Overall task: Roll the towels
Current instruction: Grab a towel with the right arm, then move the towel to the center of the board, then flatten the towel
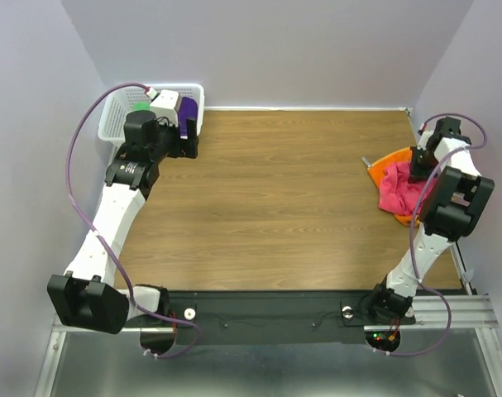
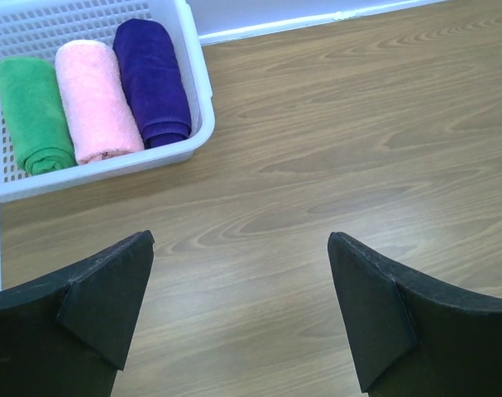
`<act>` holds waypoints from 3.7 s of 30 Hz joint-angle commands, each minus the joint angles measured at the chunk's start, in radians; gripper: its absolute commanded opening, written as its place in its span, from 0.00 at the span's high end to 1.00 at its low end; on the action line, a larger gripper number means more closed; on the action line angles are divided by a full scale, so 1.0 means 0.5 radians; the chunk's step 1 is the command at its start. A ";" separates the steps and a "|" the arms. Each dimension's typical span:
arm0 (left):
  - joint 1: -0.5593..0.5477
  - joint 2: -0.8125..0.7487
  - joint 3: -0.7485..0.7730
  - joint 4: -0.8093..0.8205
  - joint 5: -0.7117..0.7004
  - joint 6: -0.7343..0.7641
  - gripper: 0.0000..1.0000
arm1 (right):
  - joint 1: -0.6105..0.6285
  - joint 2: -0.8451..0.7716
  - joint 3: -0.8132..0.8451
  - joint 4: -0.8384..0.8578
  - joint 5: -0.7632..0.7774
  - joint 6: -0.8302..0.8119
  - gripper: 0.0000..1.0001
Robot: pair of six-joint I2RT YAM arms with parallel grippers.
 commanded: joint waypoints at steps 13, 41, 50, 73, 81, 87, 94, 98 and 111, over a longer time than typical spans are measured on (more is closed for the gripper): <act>0.000 0.060 0.297 -0.115 0.129 -0.110 0.02 | 0.012 -0.519 0.995 -0.672 -1.159 -0.023 0.99; 0.098 -0.075 -0.025 -0.284 0.826 0.402 0.01 | 1.463 -0.596 -0.277 0.103 -1.519 -0.133 0.99; 0.071 0.363 -0.031 -0.259 0.933 0.359 0.13 | 1.939 -0.792 -0.931 0.244 -1.433 -0.314 0.84; -0.454 1.652 0.782 -0.118 0.808 0.332 0.42 | 1.334 -0.430 -0.545 0.290 -1.249 0.124 0.51; -0.396 1.601 0.782 -0.164 1.041 0.283 0.53 | 1.337 -0.216 -0.257 0.536 -1.237 0.146 0.47; -0.203 1.119 0.491 0.021 1.158 0.166 0.28 | 1.484 0.143 0.203 0.564 -1.194 -0.078 0.46; 0.034 0.761 0.129 -0.041 1.323 0.086 0.29 | 1.729 0.453 0.572 0.511 -1.108 -0.204 0.47; 0.101 0.613 -0.037 -0.020 1.305 0.111 0.29 | 1.831 0.536 0.597 0.502 -1.071 -0.253 0.47; 0.117 0.429 -0.383 0.161 1.323 0.003 0.32 | 1.890 0.540 0.652 0.447 -0.811 -0.311 0.99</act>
